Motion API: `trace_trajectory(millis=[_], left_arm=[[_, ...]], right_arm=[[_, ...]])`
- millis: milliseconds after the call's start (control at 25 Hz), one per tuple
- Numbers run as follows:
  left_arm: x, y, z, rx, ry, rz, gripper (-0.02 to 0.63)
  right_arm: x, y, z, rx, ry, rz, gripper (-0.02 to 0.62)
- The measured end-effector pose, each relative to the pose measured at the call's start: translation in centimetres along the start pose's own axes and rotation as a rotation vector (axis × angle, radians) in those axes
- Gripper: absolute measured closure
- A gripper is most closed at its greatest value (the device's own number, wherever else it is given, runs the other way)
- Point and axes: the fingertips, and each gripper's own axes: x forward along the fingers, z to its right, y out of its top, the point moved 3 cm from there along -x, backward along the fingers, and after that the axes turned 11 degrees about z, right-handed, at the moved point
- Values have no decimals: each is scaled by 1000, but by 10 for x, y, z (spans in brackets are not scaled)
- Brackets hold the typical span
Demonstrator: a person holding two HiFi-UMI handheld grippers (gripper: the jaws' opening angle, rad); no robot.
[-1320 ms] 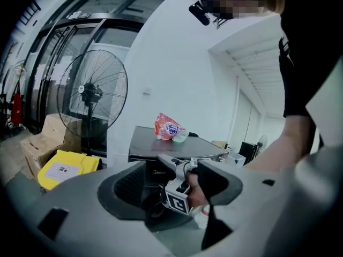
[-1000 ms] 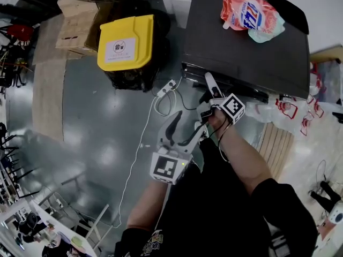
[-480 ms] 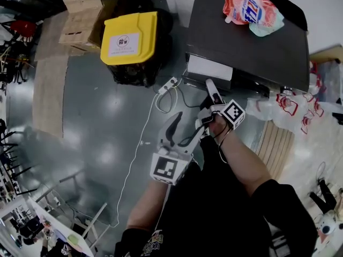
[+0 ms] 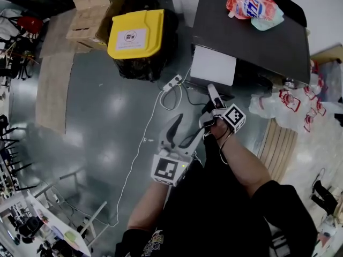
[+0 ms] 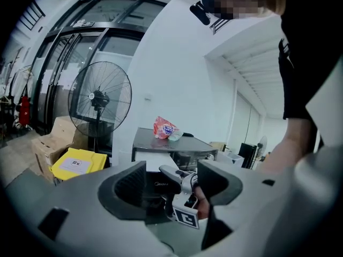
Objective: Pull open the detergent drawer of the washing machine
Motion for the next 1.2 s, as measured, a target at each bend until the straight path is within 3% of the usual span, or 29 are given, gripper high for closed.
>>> trace_trajectory(millis=[200,440,520,600,680,720,840,920,1080,1200], left_arm=[[-29,6,7,1,1,0,334],[-67,14,14,14,-10,39,334],[-81,13,15,28,-15,67,334],[-92,17,16,39,-16,83,334],[-101,22,17,50,-12,95,334],[-105,24,17,55,-10,103,334],[-114,25,21,64,-22,124,337],[-114,29,29,64,-35,127,368],[-114,35,48,66,-37,152,449],[-113,36,67,64,-26,151,565]], right_arm=[[-9,-5,-2,-84,19,-10,136],[-45,-29,-36,-237,115,-82,193],[-62,-37,-55,-282,163,-100,248],[-80,-43,-78,-359,225,-119,378],[-98,-45,-103,-534,291,-138,552],[-108,-45,-115,-651,311,-148,597],[-143,-51,-158,-1002,398,-159,598],[-168,-54,-186,-1166,471,-149,598],[-216,-49,-222,-1355,561,-116,597],[-247,-40,-237,-1421,604,-103,597]])
